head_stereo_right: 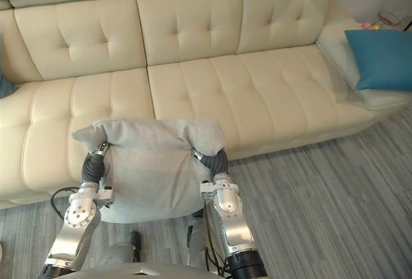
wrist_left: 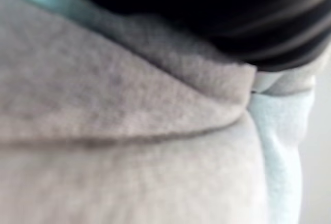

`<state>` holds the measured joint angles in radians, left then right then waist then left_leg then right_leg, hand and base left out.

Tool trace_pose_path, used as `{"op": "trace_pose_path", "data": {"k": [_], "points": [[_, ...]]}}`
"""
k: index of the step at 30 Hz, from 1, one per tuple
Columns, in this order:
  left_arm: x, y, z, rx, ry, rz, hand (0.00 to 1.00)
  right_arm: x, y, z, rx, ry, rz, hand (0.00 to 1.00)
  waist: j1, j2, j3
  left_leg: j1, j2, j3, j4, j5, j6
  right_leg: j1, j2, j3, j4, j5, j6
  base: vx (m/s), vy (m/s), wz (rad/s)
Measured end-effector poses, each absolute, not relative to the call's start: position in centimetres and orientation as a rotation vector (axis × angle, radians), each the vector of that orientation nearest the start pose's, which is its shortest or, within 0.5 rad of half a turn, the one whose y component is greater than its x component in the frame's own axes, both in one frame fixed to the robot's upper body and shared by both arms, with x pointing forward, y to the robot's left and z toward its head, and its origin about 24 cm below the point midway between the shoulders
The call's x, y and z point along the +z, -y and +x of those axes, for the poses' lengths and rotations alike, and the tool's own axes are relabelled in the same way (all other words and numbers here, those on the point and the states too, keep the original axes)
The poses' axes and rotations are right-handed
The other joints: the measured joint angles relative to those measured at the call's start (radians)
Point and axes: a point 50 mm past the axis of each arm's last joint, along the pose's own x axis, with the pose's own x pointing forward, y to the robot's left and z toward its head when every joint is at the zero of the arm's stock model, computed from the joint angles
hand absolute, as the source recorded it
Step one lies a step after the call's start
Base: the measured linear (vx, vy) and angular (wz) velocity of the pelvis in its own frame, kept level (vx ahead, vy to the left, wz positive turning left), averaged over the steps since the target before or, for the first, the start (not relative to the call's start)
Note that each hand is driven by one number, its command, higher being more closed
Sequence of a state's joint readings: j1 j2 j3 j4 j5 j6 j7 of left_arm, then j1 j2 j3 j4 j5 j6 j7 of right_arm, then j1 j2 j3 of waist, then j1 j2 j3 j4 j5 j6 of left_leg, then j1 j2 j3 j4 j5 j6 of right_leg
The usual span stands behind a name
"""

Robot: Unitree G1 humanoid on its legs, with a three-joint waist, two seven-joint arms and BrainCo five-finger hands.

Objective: Pick up cushions and gather them together orderly.

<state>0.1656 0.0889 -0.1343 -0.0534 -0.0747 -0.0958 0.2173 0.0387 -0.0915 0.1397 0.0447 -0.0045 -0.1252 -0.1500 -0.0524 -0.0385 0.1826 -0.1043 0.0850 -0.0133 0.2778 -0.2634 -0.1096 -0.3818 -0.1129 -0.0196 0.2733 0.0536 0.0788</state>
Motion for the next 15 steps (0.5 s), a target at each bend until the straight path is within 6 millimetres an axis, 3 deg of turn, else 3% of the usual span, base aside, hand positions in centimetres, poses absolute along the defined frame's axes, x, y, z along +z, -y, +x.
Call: {"op": "trace_pose_path", "data": {"k": [2, 5, 7, 8, 9, 12, 14, 15], "points": [[2.3, -14.4, 21.8, 0.115, -0.031, -0.033, 1.0, 3.7, 15.1, 24.1, -0.017, 0.061, -0.124, 1.0, -0.006, 0.067, -0.023, -0.012, 0.077, -0.067, 0.008, -0.014, -0.048, -0.016, 0.068, -0.081, 0.045, -0.071, -0.054, 0.3, -0.251, 0.16], [2.1, -13.5, 21.7, 0.104, -0.04, -0.071, 1.0, 4.6, 15.7, 23.0, -0.044, 0.096, -0.111, 1.0, -0.02, 0.074, -0.027, -0.06, 0.087, -0.062, 0.242, -0.008, -0.051, 0.029, 0.103, -0.151, 0.036, -0.108, -0.096, 0.46, -0.251, 0.43], [2.1, -13.0, 21.7, 0.09, -0.042, -0.086, 1.0, 5.0, 16.1, 22.4, -0.057, 0.108, -0.109, 1.0, -0.023, 0.075, -0.028, -0.111, 0.125, -0.012, 0.402, 0.053, -0.034, 0.08, 0.126, -0.197, 0.026, -0.13, -0.121, 0.4, -0.181, 0.49], [2.0, -13.0, 21.6, 0.093, -0.046, -0.093, 1.0, 5.2, 16.2, 22.2, -0.047, 0.118, -0.121, 1.0, 0.0, 0.077, -0.029, -0.151, 0.162, 0.037, 0.509, 0.129, -0.018, 0.116, 0.136, -0.201, 0.013, -0.142, -0.139, 0.37, -0.134, 0.04], [2.0, -13.0, 21.6, 0.089, -0.048, -0.096, 1.0, 5.3, 16.3, 22.1, -0.047, 0.119, -0.125, 1.0, 0.013, 0.081, -0.031, -0.176, 0.189, 0.089, 0.58, 0.163, -0.004, 0.155, 0.131, -0.199, -0.01, -0.148, -0.149, 0.35, -0.101, -0.02], [2.3, -12.5, 21.6, 0.079, -0.038, -0.121, 1.0, 5.2, 16.6, 21.7, -0.063, 0.112, -0.124, 1.0, 0.031, 0.095, -0.039, -0.204, 0.215, 0.202, 0.646, 0.096, 0.044, 0.248, 0.108, -0.2, -0.063, -0.15, -0.147, 0.27, 0.034, 0.19], [2.7, -12.4, 21.7, 0.078, -0.02, -0.127, 1.0, 5.8, 16.6, 21.2, -0.068, 0.136, -0.117, 1.0, 0.044, 0.099, -0.043, -0.234, 0.214, 0.268, 0.569, 0.052, 0.072, 0.289, 0.076, -0.217, -0.079, -0.157, -0.136, 0.19, 0.177, 0.32], [2.9, -12.4, 21.7, 0.079, -0.01, -0.128, 1.0, 6.2, 16.6, 21.2, -0.069, 0.155, -0.116, 1.0, 0.05, 0.101, -0.044, -0.241, 0.204, 0.296, 0.44, 0.05, 0.075, 0.309, 0.05, -0.228, -0.074, -0.172, -0.111, 0.15, 0.228, 0.29]]}}
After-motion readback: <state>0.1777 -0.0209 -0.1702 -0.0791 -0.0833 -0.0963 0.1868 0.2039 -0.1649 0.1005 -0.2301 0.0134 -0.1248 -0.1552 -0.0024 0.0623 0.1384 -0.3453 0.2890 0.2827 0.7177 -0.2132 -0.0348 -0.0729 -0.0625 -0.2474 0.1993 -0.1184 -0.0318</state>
